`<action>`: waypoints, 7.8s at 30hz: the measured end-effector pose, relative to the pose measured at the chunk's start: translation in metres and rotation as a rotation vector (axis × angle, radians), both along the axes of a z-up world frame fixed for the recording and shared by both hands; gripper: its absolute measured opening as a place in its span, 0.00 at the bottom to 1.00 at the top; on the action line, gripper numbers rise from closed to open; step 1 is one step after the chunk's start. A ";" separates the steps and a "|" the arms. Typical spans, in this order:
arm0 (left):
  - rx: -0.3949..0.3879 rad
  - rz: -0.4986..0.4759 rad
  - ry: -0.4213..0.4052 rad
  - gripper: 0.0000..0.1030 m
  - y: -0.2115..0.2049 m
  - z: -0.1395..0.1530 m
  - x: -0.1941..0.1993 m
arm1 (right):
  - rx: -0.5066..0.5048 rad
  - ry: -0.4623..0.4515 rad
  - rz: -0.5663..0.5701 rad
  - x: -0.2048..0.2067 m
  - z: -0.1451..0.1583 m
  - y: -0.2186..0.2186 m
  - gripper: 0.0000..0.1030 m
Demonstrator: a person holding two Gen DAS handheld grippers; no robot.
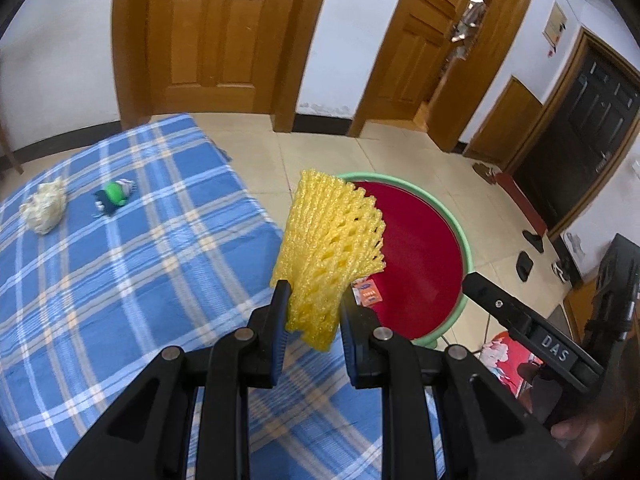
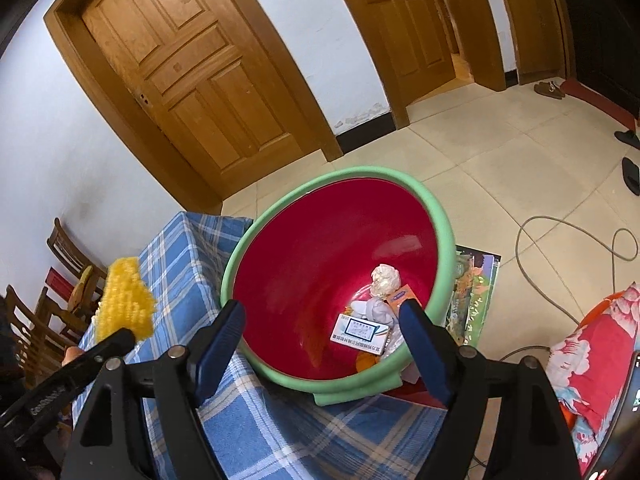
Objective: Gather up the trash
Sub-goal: 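Carry both items over the red bucket and open both tools to drop them, then return both tools to the table toward the crumpled cream tissue, then grasp the crumpled cream tissue with the left tool and lift it, then grasp the small green toy with the right tool while the left tool holds the tissue, then carry both items over the red bucket and open both tools to drop them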
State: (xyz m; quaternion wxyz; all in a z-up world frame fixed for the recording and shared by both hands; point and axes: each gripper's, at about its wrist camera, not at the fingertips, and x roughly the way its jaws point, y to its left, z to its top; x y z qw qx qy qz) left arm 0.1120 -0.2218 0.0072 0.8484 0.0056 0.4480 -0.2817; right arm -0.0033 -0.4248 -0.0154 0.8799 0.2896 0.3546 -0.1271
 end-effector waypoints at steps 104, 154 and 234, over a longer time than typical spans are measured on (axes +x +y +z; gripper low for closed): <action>0.023 0.553 -0.032 0.31 0.218 -0.028 0.114 | -0.129 -0.004 0.253 0.087 0.029 0.095 0.86; -0.023 0.701 -0.034 0.31 0.262 -0.043 0.076 | -0.278 0.082 0.553 0.239 -0.028 0.273 0.31; 0.046 -0.033 0.000 0.31 -0.050 -0.033 0.009 | 0.085 -0.027 0.001 -0.002 -0.030 -0.021 0.21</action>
